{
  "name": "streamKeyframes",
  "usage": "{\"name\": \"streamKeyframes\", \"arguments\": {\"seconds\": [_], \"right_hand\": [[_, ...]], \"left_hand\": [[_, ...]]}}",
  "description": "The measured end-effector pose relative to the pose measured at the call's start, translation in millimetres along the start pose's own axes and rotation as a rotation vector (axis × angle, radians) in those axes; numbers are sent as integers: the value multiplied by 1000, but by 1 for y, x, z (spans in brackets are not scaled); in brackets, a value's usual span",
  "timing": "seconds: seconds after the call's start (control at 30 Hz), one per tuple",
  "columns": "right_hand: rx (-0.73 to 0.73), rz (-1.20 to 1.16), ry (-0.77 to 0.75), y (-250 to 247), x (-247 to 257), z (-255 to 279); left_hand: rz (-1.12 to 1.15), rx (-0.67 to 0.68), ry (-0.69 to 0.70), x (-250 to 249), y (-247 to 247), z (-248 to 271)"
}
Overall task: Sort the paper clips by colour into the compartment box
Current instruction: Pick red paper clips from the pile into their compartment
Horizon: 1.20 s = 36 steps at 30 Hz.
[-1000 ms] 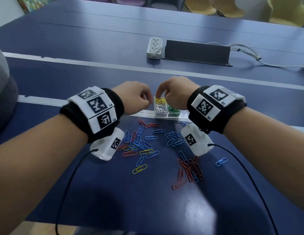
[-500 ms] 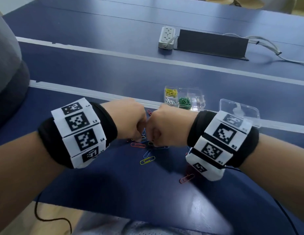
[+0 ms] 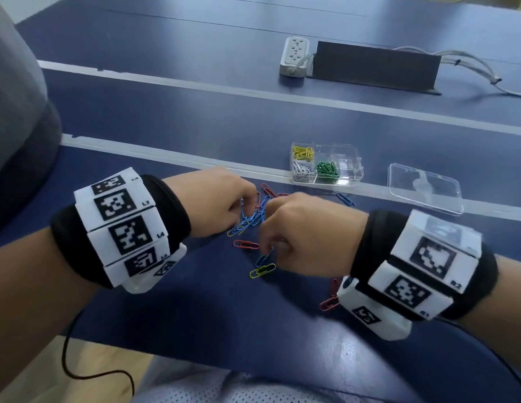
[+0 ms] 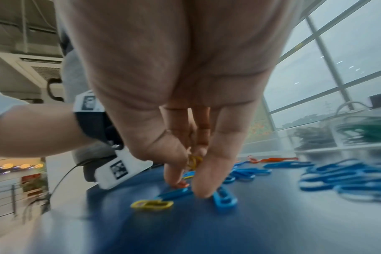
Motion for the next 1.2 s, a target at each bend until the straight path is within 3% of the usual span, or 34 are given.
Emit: {"name": "streamKeyframes", "arguments": {"seconds": [0.13,0.4,0.53,0.73,0.87,1.2], "right_hand": [[73,51,-49,12,19,-3],[39,136,-13,16,21,-3],[18,57,10,12,11,-4],[-53,-226,97,-7,-20,2],[-69,-564,200,-11,-46,5],[-176,-1142,269,-19,-82,8]], "left_hand": [[-61,9,-30,5,2,0],[-140,-11,-49,0,4,0],[-126,1,-51,1,5,3],[-81,-19,-35,0,4,4],[-64,-21,-18,0,4,3],[-228,-30,10,-12,0,1]]}}
Point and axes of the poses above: each hand's wrist, its own z-axis away from the middle knuckle, its own y-axis out of the palm, x = y × z, the point moved 3 cm from there along -z, towards the middle knuckle, and after that the axes turned 10 degrees about x, right-handed, at the moved point
